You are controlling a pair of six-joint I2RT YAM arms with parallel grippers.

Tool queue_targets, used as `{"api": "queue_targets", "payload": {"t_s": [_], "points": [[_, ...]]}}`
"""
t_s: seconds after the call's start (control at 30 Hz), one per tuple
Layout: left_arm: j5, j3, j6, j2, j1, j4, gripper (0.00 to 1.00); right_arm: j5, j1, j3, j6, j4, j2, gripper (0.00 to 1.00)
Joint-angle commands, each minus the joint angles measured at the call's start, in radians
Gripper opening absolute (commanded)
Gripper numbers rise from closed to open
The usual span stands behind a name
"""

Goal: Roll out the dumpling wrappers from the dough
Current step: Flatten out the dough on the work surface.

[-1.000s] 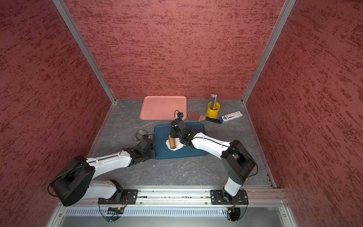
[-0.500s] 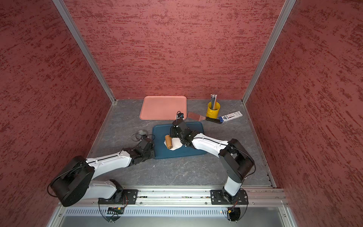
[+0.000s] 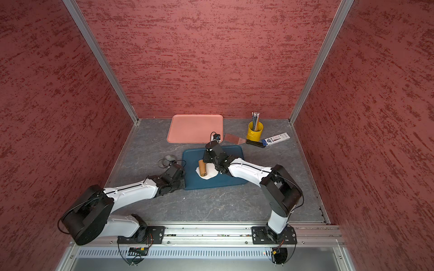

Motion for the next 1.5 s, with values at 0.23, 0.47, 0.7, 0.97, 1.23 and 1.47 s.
{"api": "queue_targets", "payload": {"t_s": [0.23,0.47,0.7,0.97,1.23,1.47], "points": [[0.015,-0.025,0.029,-0.012,0.035,0.05,0.0,-0.039,0.134,-0.021,-0.091,-0.224,0.143,0.0],[-0.011,-0.024,0.027,-0.033,0.046,-0.022,0.0,0.262,-0.078,-0.115,-0.143,-0.406,0.042,0.0],[0.001,-0.006,0.027,-0.001,0.052,0.014,0.0,0.005,0.1,-0.062,-0.165,-0.251,0.078,0.0],[-0.023,-0.026,0.022,-0.045,0.065,-0.031,0.0,0.187,-0.064,-0.114,-0.093,-0.406,0.077,0.0],[-0.007,-0.014,0.028,-0.028,0.076,-0.012,0.0,-0.047,0.173,-0.05,-0.134,-0.175,0.103,0.0],[0.06,-0.042,0.048,-0.074,0.075,0.03,0.0,-0.044,0.045,-0.114,-0.073,-0.199,0.102,0.0]]}}
